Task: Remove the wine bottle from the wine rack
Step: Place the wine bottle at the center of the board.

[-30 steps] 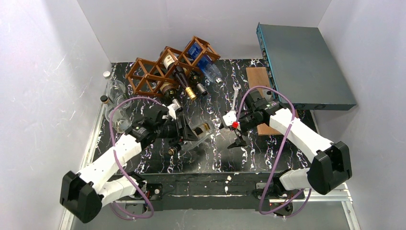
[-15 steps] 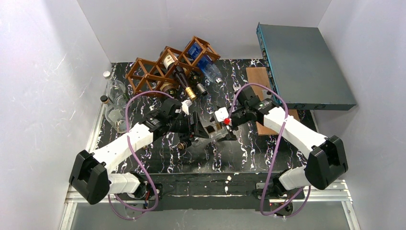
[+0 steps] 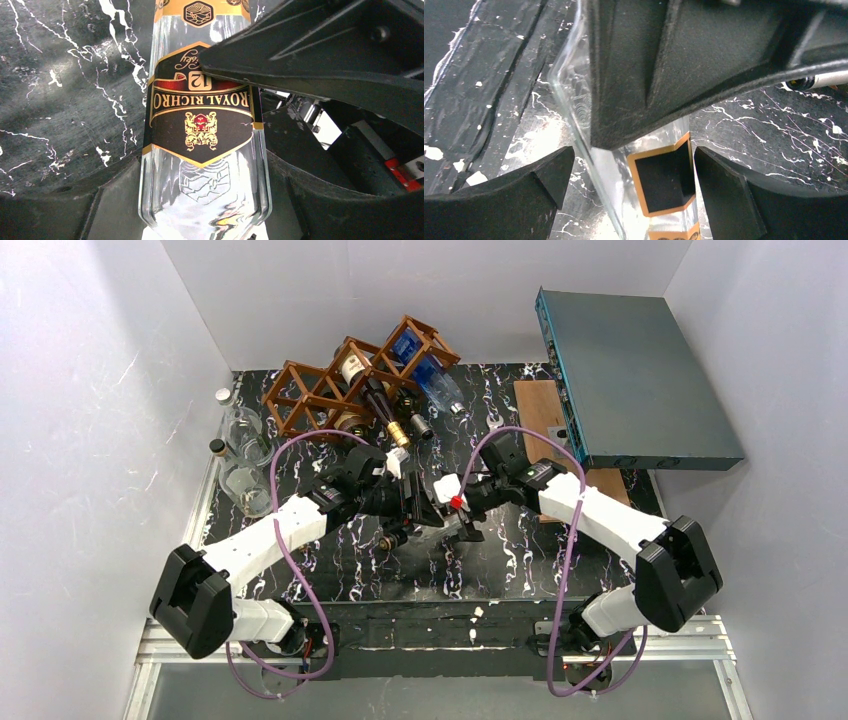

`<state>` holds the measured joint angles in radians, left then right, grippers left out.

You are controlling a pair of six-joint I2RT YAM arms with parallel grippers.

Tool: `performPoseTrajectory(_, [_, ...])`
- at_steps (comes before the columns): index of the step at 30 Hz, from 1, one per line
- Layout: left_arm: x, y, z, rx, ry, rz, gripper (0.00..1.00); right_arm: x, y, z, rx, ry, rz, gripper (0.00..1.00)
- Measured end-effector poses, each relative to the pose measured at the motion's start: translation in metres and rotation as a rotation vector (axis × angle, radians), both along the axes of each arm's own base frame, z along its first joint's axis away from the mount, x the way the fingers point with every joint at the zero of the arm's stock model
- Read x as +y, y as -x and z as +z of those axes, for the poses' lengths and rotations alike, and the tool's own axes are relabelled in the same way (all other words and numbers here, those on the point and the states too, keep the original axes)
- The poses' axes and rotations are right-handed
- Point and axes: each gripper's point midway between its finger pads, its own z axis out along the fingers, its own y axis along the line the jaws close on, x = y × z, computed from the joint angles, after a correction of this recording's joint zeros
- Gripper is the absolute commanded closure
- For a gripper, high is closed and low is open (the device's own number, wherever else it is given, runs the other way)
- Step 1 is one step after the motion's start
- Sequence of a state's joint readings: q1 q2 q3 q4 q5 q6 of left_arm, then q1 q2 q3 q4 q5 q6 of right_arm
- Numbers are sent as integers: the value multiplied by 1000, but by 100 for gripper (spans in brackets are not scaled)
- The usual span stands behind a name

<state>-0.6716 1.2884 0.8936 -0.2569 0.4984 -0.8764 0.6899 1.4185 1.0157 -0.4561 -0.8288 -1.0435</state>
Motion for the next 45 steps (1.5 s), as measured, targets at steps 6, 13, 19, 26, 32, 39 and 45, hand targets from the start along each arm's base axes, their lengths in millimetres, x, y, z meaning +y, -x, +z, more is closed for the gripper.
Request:
performPoseTrajectory(6, [-6, -3, 8, -9, 41, 1, 100, 3, -7, -9, -13, 12, -42, 0])
performPoseTrajectory(13, [-11, -2, 3, 27, 48, -6, 93, 4, -11, -19, -44, 11, -43, 43])
performPoseTrajectory(19, [-10, 0, 1, 46, 46, -2, 61, 4, -9, -23, -63, 10, -7, 83])
performPoseTrajectory(26, [-10, 1, -5, 56, 54, 5, 20, 5, -8, -30, -49, 16, 10, 95])
performPoseTrajectory(32, [-6, 1, 9, -28, 84, 3, 2, 3, -3, -33, -26, 24, 24, 99])
performPoseTrajectory(39, [12, -9, 44, -296, 133, 64, 2, 0, 7, -36, 23, 36, 37, 99])
performPoseTrajectory(45, [32, -15, 84, -541, 170, 120, 2, -4, 6, -35, 80, 37, 7, 99])
